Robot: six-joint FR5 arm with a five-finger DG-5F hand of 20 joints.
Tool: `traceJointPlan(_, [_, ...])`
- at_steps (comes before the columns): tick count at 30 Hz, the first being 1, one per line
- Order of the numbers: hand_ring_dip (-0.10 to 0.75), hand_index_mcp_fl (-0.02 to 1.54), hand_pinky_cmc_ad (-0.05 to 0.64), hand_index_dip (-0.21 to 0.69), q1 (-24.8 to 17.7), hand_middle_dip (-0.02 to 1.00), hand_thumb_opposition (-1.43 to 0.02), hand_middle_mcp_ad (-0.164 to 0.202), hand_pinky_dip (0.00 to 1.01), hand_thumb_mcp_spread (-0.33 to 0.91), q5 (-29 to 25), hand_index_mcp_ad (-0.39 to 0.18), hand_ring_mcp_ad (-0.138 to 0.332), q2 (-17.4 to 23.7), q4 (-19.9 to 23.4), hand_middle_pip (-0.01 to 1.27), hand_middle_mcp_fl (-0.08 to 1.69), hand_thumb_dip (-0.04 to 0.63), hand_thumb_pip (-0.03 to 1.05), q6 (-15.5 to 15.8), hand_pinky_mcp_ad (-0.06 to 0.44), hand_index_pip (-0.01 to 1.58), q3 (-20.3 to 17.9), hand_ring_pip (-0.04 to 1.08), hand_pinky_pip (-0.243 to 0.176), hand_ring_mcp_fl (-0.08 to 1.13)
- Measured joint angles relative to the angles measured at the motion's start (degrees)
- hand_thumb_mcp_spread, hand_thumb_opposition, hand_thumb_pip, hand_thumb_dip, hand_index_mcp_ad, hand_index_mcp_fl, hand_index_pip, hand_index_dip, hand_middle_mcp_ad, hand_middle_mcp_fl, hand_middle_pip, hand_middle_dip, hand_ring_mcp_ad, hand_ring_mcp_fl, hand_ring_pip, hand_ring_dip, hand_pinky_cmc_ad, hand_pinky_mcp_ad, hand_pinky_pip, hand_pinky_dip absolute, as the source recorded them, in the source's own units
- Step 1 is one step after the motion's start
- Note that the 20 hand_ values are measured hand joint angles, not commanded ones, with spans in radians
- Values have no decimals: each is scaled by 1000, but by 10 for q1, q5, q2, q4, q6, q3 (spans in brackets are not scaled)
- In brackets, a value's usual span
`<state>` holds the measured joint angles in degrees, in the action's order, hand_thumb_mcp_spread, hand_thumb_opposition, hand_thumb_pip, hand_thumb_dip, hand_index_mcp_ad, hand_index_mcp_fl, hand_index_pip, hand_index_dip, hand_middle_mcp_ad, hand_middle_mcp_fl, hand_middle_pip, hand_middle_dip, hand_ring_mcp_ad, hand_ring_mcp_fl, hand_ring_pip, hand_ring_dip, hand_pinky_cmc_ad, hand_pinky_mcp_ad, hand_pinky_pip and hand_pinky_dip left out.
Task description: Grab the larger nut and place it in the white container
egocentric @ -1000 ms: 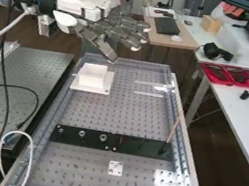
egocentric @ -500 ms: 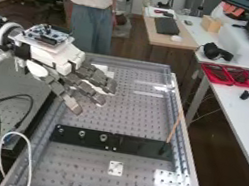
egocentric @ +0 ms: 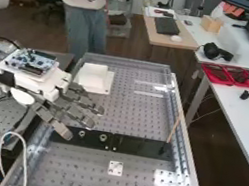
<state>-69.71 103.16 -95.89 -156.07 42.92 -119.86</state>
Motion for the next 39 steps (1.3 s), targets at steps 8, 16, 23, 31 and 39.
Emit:
traceJointPlan(8, [119,17,363,-9,22,188,-852,-12,450,323,49,-124,136,-41,15,133,2,206,716,11,328,1285,21,87,-91,12])
traceJointPlan(16, [119,12,365,98,40,202,-866,-12,393,374,88,-154,129,-88,30,134,2,206,682,22,309,1391,47,89,-91,12])
traceJointPlan(23, [119,14,361,155,59,204,-866,-12,346,387,113,-154,126,-111,67,134,2,220,677,20,309,1440,51,89,-91,12])
traceJointPlan(31, [119,16,365,188,63,206,-864,-14,328,389,127,-161,126,-128,93,134,2,220,677,7,311,1513,48,89,-91,12])
traceJointPlan(39, [119,14,365,187,60,206,-864,-14,328,389,132,-161,126,-144,111,134,2,220,677,-7,311,1527,43,89,-91,10])
